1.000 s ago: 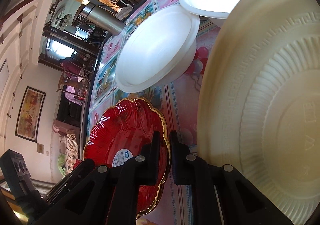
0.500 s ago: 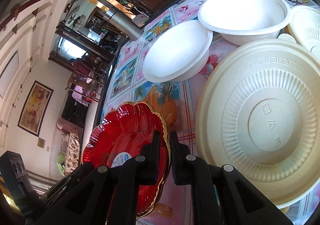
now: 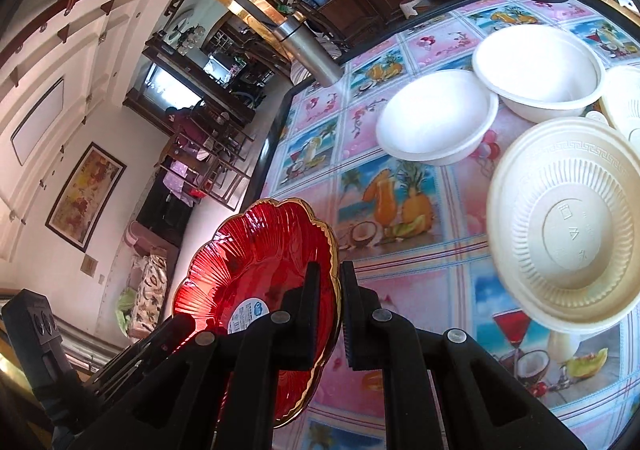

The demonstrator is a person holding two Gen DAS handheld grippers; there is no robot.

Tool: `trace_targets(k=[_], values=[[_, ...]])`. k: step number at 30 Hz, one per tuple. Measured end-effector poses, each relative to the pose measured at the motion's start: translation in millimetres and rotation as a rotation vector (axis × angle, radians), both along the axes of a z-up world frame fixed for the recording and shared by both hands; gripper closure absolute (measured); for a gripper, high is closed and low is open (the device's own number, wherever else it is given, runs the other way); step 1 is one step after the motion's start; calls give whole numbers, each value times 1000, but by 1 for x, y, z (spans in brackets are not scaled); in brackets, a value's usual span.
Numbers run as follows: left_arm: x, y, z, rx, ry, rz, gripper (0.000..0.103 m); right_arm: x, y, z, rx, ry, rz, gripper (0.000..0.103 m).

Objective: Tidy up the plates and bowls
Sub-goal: 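Lift the red plate with both grippers over the large red wedding plate, then lower the red plate onto the wedding plate and open both grippers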

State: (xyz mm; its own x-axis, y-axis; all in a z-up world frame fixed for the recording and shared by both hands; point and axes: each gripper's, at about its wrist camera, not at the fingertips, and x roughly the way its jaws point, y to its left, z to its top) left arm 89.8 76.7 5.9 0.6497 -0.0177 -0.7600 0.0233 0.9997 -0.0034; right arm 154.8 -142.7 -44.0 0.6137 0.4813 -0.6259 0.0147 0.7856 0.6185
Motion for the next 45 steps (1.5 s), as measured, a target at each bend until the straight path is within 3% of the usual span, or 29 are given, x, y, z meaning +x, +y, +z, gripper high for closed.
trace_targets(k=[6,12,17,24,29,32,34,37,41,42,44,45], values=[[-13,48,-10,17,14,75,93,-2,56,0,-22,7,77,93],[-15,83,-42,4,78,133,92,-6,116,-15,-85,26,156,92],[-7,91,-71,-5,139,136,90,-9,144,-35,-159,50,185,91],[-2,91,-88,35,175,132,87,-12,159,-47,-269,44,200,89],[-3,84,-88,100,164,122,87,-15,173,-45,-358,16,212,88],[-6,83,-81,135,134,133,87,-15,175,-44,-372,11,222,82],[-9,85,-75,144,114,143,87,-16,176,-40,-393,-9,222,71],[-16,88,-62,121,64,161,87,-21,175,-31,-430,-59,219,66],[-37,70,-39,43,-38,121,86,-30,158,-18,-386,-122,209,64],[-43,62,-35,10,-60,102,80,-34,150,-15,-378,-138,198,62],[-54,41,-33,-69,-92,45,52,-43,132,-10,-366,-171,176,60],[-59,29,-33,-106,-101,18,32,-49,122,-7,-365,-191,164,60]])
